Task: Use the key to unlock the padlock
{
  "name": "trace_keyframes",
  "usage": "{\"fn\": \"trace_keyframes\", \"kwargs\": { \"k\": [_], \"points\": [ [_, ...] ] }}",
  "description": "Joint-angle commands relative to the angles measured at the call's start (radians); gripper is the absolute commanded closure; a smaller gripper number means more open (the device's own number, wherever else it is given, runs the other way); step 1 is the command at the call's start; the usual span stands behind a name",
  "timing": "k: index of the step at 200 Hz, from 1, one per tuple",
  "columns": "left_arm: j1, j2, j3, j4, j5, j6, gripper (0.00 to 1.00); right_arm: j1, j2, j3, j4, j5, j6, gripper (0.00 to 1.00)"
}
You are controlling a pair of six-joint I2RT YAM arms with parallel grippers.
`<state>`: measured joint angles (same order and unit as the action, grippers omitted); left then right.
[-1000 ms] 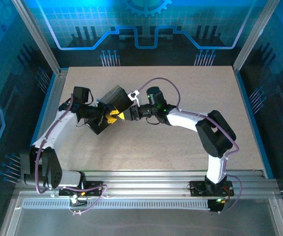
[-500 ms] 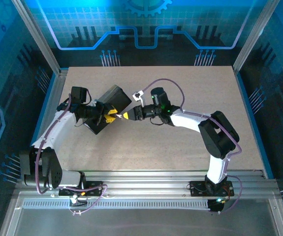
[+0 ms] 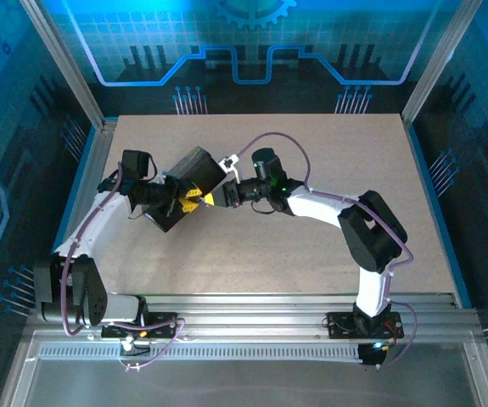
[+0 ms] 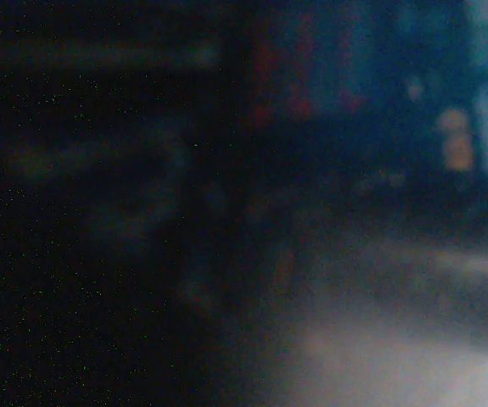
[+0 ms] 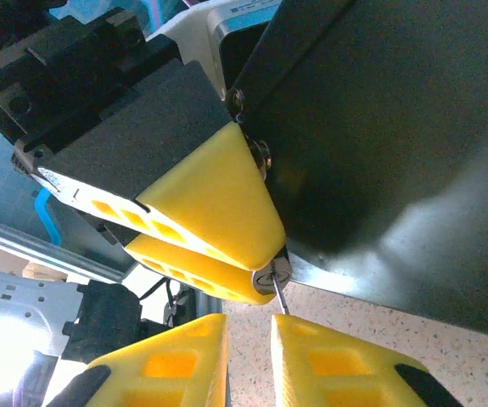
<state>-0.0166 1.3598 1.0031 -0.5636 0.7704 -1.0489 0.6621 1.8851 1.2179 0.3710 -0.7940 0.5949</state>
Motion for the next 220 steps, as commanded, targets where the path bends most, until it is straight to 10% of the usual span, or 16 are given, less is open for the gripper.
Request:
{"fn": "trace_keyframes", "kwargs": {
  "k": [1, 220],
  "points": [
    [0.014, -0.019, -0.027, -0.031, 0.012, -0.04, 1.0, 0.012, 0.02, 0.025, -0.009, -0.007, -0.012, 0.79],
    [0.017, -0.018, -0.027, -0.041, 0.017, -0.026, 1.0, 0.014, 0.022, -0.003, -0.028, 0.047, -0.059, 0.68]
  ]
}}
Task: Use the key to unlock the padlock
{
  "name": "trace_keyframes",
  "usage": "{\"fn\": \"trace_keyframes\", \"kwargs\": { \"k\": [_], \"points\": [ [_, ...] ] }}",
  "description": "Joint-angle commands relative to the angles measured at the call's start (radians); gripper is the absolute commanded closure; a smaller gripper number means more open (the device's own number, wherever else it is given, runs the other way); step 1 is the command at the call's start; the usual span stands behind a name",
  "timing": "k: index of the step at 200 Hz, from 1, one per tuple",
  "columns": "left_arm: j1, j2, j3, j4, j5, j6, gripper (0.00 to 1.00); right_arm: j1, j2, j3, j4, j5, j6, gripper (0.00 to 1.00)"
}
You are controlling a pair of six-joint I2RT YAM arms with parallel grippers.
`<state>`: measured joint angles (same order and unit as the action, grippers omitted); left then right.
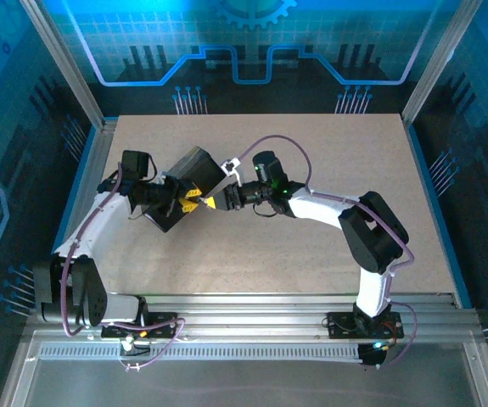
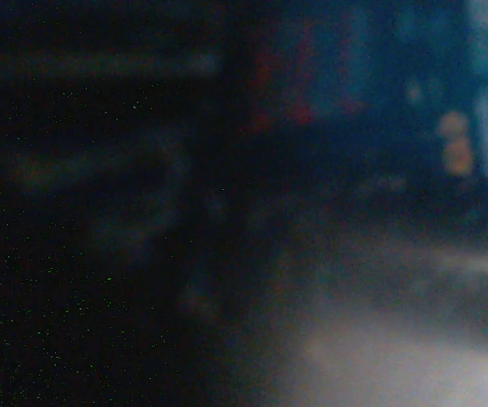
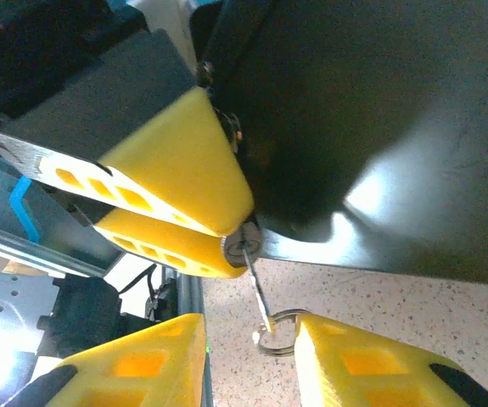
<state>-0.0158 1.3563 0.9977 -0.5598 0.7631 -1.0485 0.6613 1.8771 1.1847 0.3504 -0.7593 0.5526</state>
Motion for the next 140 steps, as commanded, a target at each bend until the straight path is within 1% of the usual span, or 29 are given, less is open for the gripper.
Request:
{"fn": "trace_keyframes", "kwargs": {
  "k": [1, 39, 55, 89, 105, 123, 140],
  "points": [
    [0.016, -0.014, -0.022, -0.045, 0.024, -0.027, 1.0, 0.015, 0.031, 0.031, -0.006, 0.012, -0.017, 0.68],
    [0.016, -0.014, -0.025, -0.046, 0.026, -0.026, 1.0, 0.021, 0.045, 0.053, 0.005, 0.012, -0.014, 0.74],
    [0.016, -0.014, -0.026, -0.046, 0.025, -0.024, 1.0, 0.025, 0.051, 0.063, 0.009, 0.009, -0.014, 0.79],
    [0.015, -0.017, -0.034, -0.052, 0.025, -0.019, 1.0, 0.031, 0.05, 0.071, 0.015, 0.008, -0.013, 0.94],
    [0.014, -0.019, -0.036, -0.051, 0.024, -0.018, 1.0, 0.035, 0.048, 0.075, 0.021, 0.002, -0.007, 0.99],
    [0.01, -0.017, -0.036, -0.049, 0.025, -0.015, 1.0, 0.037, 0.051, 0.081, 0.049, -0.017, 0.019, 1.0],
    [-0.001, -0.014, -0.033, -0.047, 0.027, -0.009, 1.0, 0.038, 0.059, 0.087, 0.108, -0.047, 0.081, 1.0]
  ]
}}
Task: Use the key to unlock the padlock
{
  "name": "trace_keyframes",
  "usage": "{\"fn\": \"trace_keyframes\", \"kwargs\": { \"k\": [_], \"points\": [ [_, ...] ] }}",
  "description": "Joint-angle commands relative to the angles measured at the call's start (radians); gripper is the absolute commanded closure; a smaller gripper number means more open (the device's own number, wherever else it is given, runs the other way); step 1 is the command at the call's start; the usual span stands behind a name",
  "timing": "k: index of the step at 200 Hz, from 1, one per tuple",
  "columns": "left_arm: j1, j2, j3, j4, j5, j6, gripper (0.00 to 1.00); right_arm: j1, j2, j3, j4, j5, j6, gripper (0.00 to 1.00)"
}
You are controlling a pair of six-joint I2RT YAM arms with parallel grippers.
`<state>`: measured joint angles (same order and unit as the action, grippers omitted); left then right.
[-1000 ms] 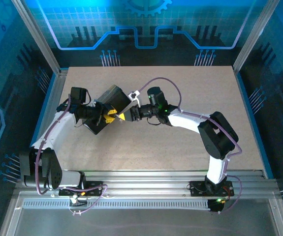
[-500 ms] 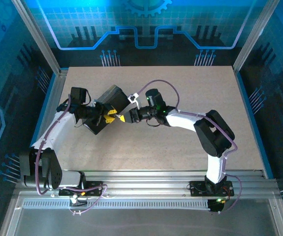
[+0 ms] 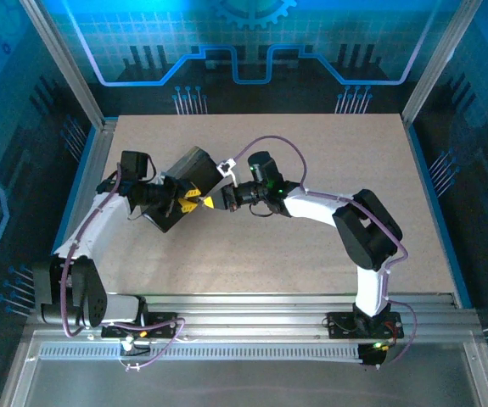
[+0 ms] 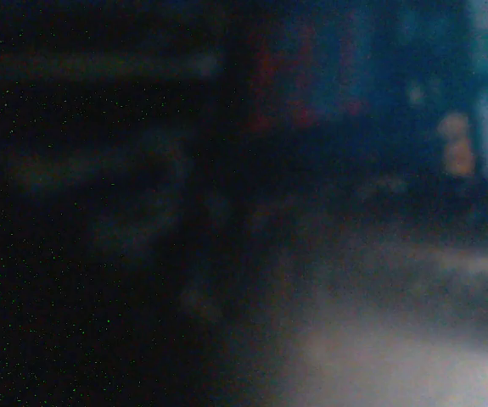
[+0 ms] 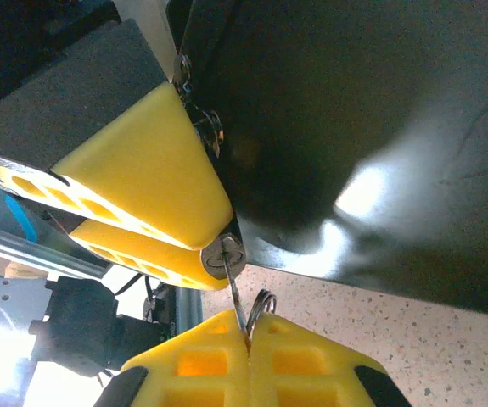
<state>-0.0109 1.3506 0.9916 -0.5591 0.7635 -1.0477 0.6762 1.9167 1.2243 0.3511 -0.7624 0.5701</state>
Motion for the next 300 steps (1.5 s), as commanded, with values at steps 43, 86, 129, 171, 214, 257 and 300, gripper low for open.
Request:
{"fn": "trace_keyframes", "kwargs": {
  "k": [43, 86, 129, 171, 214, 257, 300],
  "points": [
    [-0.017, -0.009, -0.033, -0.011, 0.043, -0.032, 1.0, 0.044, 0.052, 0.085, 0.116, -0.072, 0.098, 1.0],
    [-0.034, -0.014, -0.049, -0.018, 0.037, -0.032, 1.0, 0.046, 0.053, 0.124, 0.162, -0.073, 0.155, 1.0],
    [0.007, -0.017, -0.043, -0.051, -0.004, -0.045, 1.0, 0.017, -0.017, 0.074, -0.15, -0.016, -0.09, 0.7],
    [0.011, 0.006, 0.008, -0.18, -0.09, 0.012, 1.0, -0.069, -0.096, -0.072, -0.278, -0.016, -0.346, 0.55],
    [0.005, 0.001, 0.002, -0.204, -0.119, -0.04, 1.0, -0.019, -0.217, -0.138, -0.301, 0.327, -0.651, 0.57],
    [-0.004, 0.028, 0.003, -0.224, -0.09, -0.097, 1.0, 0.14, -0.216, -0.282, 0.199, 0.733, -1.052, 0.69],
    [-0.014, 0.033, 0.005, -0.217, -0.092, -0.115, 1.0, 0.225, -0.132, -0.26, 0.382, 0.805, -1.221, 0.7]
  ]
}}
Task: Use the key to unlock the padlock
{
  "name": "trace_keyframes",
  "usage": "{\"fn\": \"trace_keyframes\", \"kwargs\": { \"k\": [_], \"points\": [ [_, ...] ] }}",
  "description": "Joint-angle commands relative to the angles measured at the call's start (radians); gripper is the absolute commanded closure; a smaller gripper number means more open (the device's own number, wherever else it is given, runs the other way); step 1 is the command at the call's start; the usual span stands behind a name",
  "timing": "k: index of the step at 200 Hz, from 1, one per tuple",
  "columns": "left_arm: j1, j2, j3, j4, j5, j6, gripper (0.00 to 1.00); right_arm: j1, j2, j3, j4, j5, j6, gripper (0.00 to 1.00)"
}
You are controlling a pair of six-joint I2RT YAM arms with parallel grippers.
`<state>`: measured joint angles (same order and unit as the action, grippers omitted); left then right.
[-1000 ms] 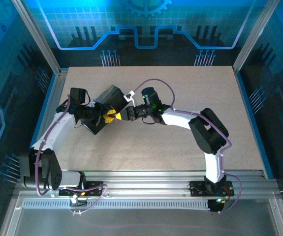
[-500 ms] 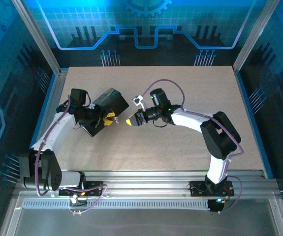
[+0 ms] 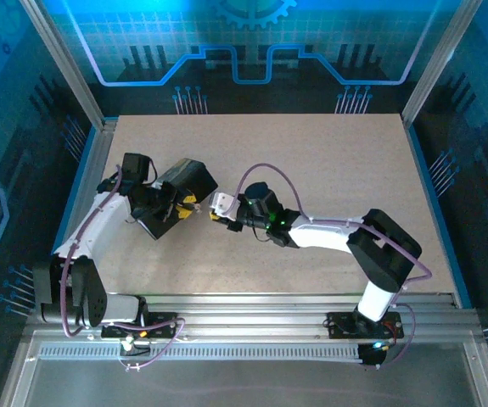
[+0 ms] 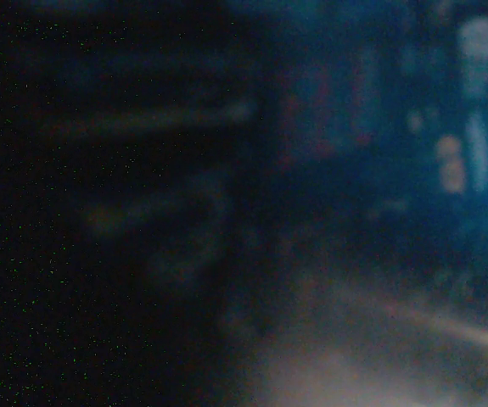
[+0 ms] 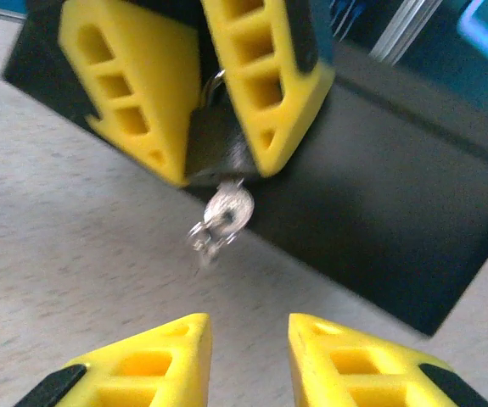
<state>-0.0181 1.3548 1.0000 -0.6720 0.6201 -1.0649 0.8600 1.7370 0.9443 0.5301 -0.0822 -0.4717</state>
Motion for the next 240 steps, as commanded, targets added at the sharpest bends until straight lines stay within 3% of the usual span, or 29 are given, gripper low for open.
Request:
{"fn": "trace_keyframes", "kwargs": {
  "k": [1, 53, 120, 217, 240],
  "points": [
    [-0.007, 0.029, -0.002, -0.105, 0.053, -0.099, 1.0, 0.041, 0.05, 0.02, 0.205, 0.128, -0.182, 0.7],
    [-0.014, 0.05, 0.019, -0.097, 0.071, -0.1, 1.0, 0.082, 0.116, 0.022, 0.309, 0.168, -0.29, 0.7],
    [-0.014, 0.054, 0.015, -0.073, 0.09, -0.113, 1.0, 0.08, 0.148, 0.063, 0.273, 0.142, -0.32, 0.7],
    [-0.013, 0.047, 0.009, -0.046, 0.127, -0.13, 1.0, 0.07, 0.186, 0.072, 0.295, 0.16, -0.292, 0.8],
    [-0.014, 0.044, 0.008, -0.046, 0.133, -0.129, 1.0, 0.058, 0.192, 0.074, 0.315, 0.163, -0.253, 0.86]
  ]
}}
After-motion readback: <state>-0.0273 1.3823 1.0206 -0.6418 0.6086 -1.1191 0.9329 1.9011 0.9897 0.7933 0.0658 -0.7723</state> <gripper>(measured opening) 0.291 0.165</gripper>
